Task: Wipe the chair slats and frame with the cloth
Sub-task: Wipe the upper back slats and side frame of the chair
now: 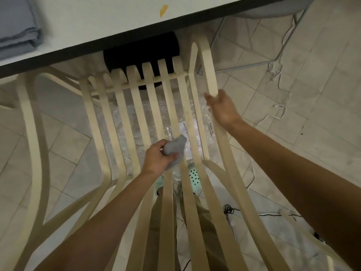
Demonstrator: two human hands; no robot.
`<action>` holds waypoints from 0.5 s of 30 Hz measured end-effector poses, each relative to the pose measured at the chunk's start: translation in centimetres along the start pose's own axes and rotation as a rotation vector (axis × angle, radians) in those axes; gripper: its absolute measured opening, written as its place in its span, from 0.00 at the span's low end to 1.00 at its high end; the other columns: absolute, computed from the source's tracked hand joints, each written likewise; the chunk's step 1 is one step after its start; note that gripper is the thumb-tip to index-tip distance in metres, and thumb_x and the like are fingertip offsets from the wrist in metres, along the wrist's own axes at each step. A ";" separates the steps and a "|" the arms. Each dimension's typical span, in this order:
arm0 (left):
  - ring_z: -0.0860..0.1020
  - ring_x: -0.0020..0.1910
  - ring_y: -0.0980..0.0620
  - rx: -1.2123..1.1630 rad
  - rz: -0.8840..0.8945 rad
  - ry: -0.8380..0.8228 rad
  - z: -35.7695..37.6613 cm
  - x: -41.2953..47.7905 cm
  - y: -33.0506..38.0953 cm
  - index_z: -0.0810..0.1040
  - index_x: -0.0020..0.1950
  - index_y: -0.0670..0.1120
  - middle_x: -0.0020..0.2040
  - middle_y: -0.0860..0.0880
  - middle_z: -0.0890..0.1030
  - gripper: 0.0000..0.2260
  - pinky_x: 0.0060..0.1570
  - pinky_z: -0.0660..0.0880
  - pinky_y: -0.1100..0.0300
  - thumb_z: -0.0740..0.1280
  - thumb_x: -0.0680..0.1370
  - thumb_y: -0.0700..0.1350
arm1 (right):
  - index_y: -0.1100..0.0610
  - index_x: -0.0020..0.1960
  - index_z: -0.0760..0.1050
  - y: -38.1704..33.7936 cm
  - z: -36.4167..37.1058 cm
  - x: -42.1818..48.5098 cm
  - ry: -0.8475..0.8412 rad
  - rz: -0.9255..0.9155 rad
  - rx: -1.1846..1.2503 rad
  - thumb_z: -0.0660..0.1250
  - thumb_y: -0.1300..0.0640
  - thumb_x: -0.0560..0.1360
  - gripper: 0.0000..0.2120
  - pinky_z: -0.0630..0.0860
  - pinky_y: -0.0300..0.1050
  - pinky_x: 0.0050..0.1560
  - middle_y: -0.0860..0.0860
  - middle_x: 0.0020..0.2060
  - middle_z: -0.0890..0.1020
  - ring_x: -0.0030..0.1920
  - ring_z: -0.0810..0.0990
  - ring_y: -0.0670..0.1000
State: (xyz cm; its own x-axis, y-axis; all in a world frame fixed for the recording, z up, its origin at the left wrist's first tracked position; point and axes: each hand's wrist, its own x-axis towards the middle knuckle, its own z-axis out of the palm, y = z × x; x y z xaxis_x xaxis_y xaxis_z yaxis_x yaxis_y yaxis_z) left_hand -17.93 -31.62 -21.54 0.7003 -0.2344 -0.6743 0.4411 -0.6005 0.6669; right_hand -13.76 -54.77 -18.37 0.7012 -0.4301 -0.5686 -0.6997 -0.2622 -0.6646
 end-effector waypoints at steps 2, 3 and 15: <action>0.76 0.38 0.57 0.077 0.013 -0.093 1.2 -0.7 -1.3 0.79 0.46 0.45 0.40 0.51 0.79 0.12 0.34 0.70 0.75 0.76 0.68 0.34 | 0.60 0.62 0.67 0.8 1.3 -0.1 0.018 -0.052 -0.014 0.58 0.47 0.81 0.17 0.79 0.59 0.51 0.58 0.45 0.81 0.45 0.82 0.57; 0.77 0.40 0.55 0.116 0.022 -0.143 1.9 -1.2 -2.0 0.81 0.47 0.43 0.41 0.50 0.79 0.12 0.34 0.69 0.76 0.75 0.67 0.33 | 0.60 0.61 0.66 1.0 1.5 -0.3 0.038 -0.083 -0.021 0.57 0.47 0.81 0.17 0.79 0.60 0.48 0.58 0.43 0.81 0.43 0.82 0.57; 0.77 0.44 0.49 0.650 0.256 -0.465 4.3 -4.1 -1.8 0.81 0.47 0.42 0.44 0.45 0.78 0.08 0.41 0.63 0.64 0.70 0.75 0.46 | 0.58 0.60 0.65 1.8 1.7 -0.1 0.109 -0.174 -0.149 0.56 0.48 0.82 0.15 0.80 0.57 0.37 0.55 0.37 0.80 0.34 0.81 0.54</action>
State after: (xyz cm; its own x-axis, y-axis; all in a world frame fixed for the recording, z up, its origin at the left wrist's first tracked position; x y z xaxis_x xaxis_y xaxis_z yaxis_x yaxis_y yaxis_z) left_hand -24.05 -32.88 -21.33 0.3693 -0.6292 -0.6839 -0.2108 -0.7735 0.5977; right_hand -14.84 -53.67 -20.32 0.7994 -0.4559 -0.3913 -0.5882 -0.4613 -0.6643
